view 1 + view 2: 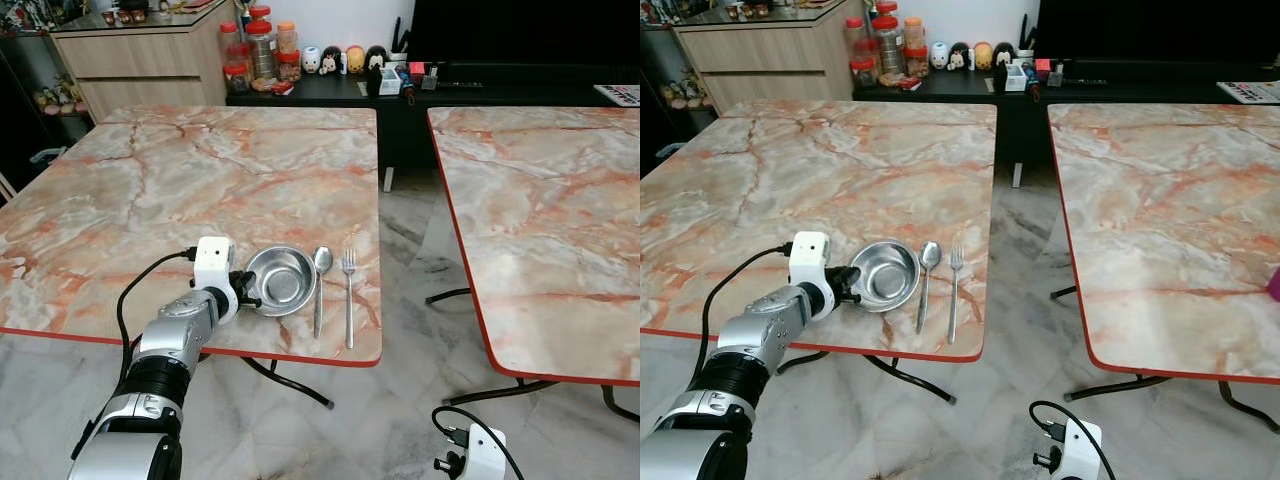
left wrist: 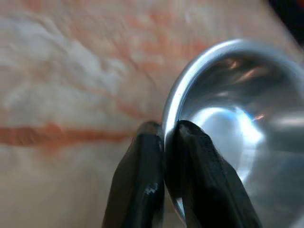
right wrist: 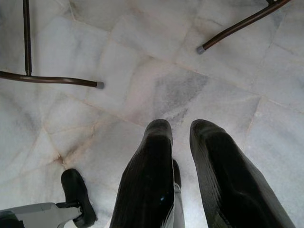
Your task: Setting the table
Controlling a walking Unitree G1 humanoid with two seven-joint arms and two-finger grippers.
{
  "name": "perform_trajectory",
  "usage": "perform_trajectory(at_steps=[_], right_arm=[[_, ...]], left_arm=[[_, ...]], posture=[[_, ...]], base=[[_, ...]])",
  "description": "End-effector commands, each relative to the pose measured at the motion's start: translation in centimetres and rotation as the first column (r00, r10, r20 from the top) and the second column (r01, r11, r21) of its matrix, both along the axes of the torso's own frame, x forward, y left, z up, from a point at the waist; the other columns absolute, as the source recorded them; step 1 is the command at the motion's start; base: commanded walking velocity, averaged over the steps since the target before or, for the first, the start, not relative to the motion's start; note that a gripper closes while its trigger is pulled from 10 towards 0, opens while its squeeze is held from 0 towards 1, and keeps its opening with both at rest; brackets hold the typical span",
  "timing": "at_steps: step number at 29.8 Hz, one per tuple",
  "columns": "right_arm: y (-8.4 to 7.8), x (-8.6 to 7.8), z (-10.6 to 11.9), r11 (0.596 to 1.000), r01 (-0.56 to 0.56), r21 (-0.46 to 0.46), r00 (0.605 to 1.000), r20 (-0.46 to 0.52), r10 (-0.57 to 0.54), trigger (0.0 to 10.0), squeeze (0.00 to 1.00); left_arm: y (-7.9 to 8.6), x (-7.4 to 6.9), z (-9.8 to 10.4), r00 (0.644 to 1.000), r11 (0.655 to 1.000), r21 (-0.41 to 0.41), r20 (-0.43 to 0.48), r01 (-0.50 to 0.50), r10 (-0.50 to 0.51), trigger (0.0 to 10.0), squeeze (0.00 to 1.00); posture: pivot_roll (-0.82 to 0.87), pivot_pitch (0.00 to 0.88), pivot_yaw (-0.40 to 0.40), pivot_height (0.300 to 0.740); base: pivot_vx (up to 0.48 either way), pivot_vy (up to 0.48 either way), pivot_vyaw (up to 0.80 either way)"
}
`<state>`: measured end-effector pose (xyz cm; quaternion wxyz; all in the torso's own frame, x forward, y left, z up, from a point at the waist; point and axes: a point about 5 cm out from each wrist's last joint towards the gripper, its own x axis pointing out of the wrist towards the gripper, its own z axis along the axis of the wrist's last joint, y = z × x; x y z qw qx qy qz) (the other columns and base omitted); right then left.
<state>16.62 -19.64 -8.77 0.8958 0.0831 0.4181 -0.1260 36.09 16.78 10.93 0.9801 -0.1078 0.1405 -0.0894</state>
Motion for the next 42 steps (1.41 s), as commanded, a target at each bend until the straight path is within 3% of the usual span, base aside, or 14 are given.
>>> perform_trajectory(at_steps=[1, 2, 3, 4, 9, 23, 24, 28, 29, 30, 36, 42], right_arm=[[0.2, 0.0, 0.0, 1.000, -0.007, 0.006, 1.000, -0.004, 0.007, 10.0, 0.00], [0.2, 0.1, 0.0, 1.000, -0.006, 0.006, 1.000, -0.002, 0.006, 10.0, 0.00], [0.2, 0.1, 0.0, 1.000, -0.006, 0.006, 1.000, -0.001, 0.006, 10.0, 0.00], [0.2, 0.1, 0.0, 1.000, -0.006, 0.006, 1.000, -0.001, 0.006, 10.0, 0.00], [0.2, 0.1, 0.0, 1.000, -0.006, 0.006, 1.000, 0.003, 0.006, 10.0, 0.00], [0.2, 0.1, 0.0, 1.000, -0.012, 0.006, 1.000, 0.002, 0.012, 10.0, 0.00], [0.2, 0.1, 0.0, 1.000, -0.013, 0.006, 1.000, 0.003, 0.013, 10.0, 0.00], [0.2, 0.1, 0.0, 1.000, -0.012, 0.006, 1.000, 0.005, 0.012, 10.0, 0.00], [0.2, 0.2, 0.0, 1.000, -0.011, 0.006, 1.000, 0.006, 0.011, 10.0, 0.00], [0.2, 0.1, 0.0, 1.000, -0.009, 0.006, 1.000, 0.006, 0.009, 10.0, 0.00], [0.2, 0.2, 0.1, 1.000, -0.006, 0.007, 1.000, 0.009, 0.006, 10.0, 0.00], [0.0, 0.4, 0.2, 1.000, 0.011, 0.003, 1.000, 0.027, -0.011, 10.0, 0.00]], left_arm=[[0.7, 0.1, 0.9, 0.995, 0.997, -0.058, 0.081, -0.057, 0.062, 0.0, 0.00], [1.0, 0.2, 1.5, 0.986, 0.991, -0.086, 0.122, -0.105, 0.116, 8.4, 0.00], [1.0, 0.3, 1.7, 0.983, 0.989, -0.093, 0.131, -0.119, 0.130, 8.4, 0.00], [1.2, 0.3, 1.9, 0.976, 0.984, -0.103, 0.154, -0.142, 0.157, 10.0, 0.00], [2.0, 0.1, 1.8, 0.944, 0.951, -0.190, 0.180, -0.243, 0.277, 10.0, 0.00], [1.5, -0.3, 1.1, 0.929, 0.926, -0.269, 0.184, -0.265, 0.320, 10.0, 0.00], [1.4, -0.3, 1.1, 0.931, 0.929, -0.261, 0.187, -0.262, 0.315, 0.0, 0.00], [1.3, -0.2, 1.4, 0.930, 0.934, -0.251, 0.201, -0.254, 0.307, 0.0, 0.00], [1.3, -0.1, 1.6, 0.926, 0.934, -0.246, 0.213, -0.258, 0.312, 9.0, 0.00], [1.4, 0.0, 2.0, 0.917, 0.931, -0.249, 0.232, -0.267, 0.325, 10.0, 0.00], [1.9, -0.3, 2.4, 0.880, 0.904, -0.297, 0.271, -0.309, 0.390, 10.0, 0.00], [2.7, -1.0, 1.1, 0.868, 0.898, -0.247, 0.260, -0.363, 0.422, 10.0, 0.00]], posture=[[-0.04, 0.000, 0.028, 0.740], [-0.04, 0.000, 0.027, 0.740], [-0.04, 0.000, 0.027, 0.740], [-0.04, 0.000, 0.027, 0.740], [-0.05, 0.000, 0.031, 0.740], [-0.05, 0.000, 0.034, 0.740], [-0.05, 0.000, 0.035, 0.740], [-0.05, 0.000, 0.036, 0.740], [-0.05, 0.000, 0.034, 0.740], [-0.05, 0.000, 0.034, 0.740], [-0.05, 0.000, 0.030, 0.740], [-0.05, 0.000, 0.030, 0.740]], base=[[0.000, 0.000, 0.00], [0.000, 0.000, 0.00], [0.000, 0.000, 0.00], [0.000, 0.000, 0.00], [0.000, 0.000, 0.00], [0.000, 0.000, 0.00], [0.000, 0.000, 0.00], [0.000, 0.000, 0.00], [0.000, 0.000, 0.00], [0.000, 0.000, 0.00], [0.000, 0.000, 0.00], [0.000, 0.000, 0.00]])
